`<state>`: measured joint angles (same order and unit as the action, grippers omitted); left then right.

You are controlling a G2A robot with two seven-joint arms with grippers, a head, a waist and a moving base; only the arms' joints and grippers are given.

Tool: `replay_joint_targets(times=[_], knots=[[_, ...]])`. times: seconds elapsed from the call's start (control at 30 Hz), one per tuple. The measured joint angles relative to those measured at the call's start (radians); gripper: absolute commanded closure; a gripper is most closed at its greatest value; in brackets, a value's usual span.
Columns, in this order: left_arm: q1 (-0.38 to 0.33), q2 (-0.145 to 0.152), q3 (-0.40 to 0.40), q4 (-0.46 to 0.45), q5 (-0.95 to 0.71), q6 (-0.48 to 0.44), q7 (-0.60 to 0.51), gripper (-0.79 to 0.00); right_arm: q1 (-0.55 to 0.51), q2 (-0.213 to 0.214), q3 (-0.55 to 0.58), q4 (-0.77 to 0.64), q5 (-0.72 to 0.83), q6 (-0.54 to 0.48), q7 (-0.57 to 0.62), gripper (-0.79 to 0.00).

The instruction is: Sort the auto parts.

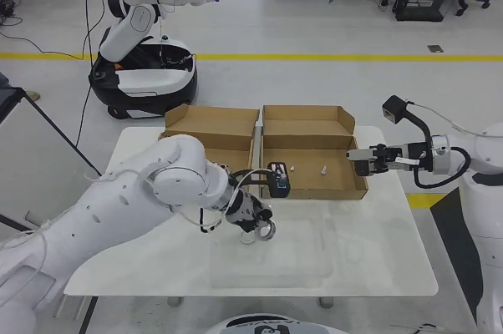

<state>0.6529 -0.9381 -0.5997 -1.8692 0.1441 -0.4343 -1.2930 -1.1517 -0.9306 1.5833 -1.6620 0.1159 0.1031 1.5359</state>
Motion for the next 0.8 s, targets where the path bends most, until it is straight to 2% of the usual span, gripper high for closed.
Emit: replay_joint_targets(times=[0.17,0.37,0.57,0.73,0.8], knots=[[0.098,0.054,-0.135,0.049,-0.144,-0.153,0.058,0.000,0.000,0.000,0.000,0.000,0.000,0.000,0.000,-0.785],[0.184,0.103,-0.208,0.096,-0.239,-0.257,0.163,0.000,0.000,0.000,0.000,0.000,0.000,0.000,0.000,-0.785],[0.222,0.148,-0.191,0.116,-0.356,-0.398,0.304,0.000,0.000,0.000,0.000,0.000,0.000,0.000,0.000,-0.785],[0.215,0.193,-0.128,0.130,-0.392,-0.562,0.475,0.000,0.000,0.000,0.000,0.000,0.000,0.000,0.000,-0.785],[0.202,0.212,-0.110,0.117,-0.430,-0.582,0.507,0.000,0.000,0.000,0.000,0.000,0.000,0.000,0.000,-0.785]])
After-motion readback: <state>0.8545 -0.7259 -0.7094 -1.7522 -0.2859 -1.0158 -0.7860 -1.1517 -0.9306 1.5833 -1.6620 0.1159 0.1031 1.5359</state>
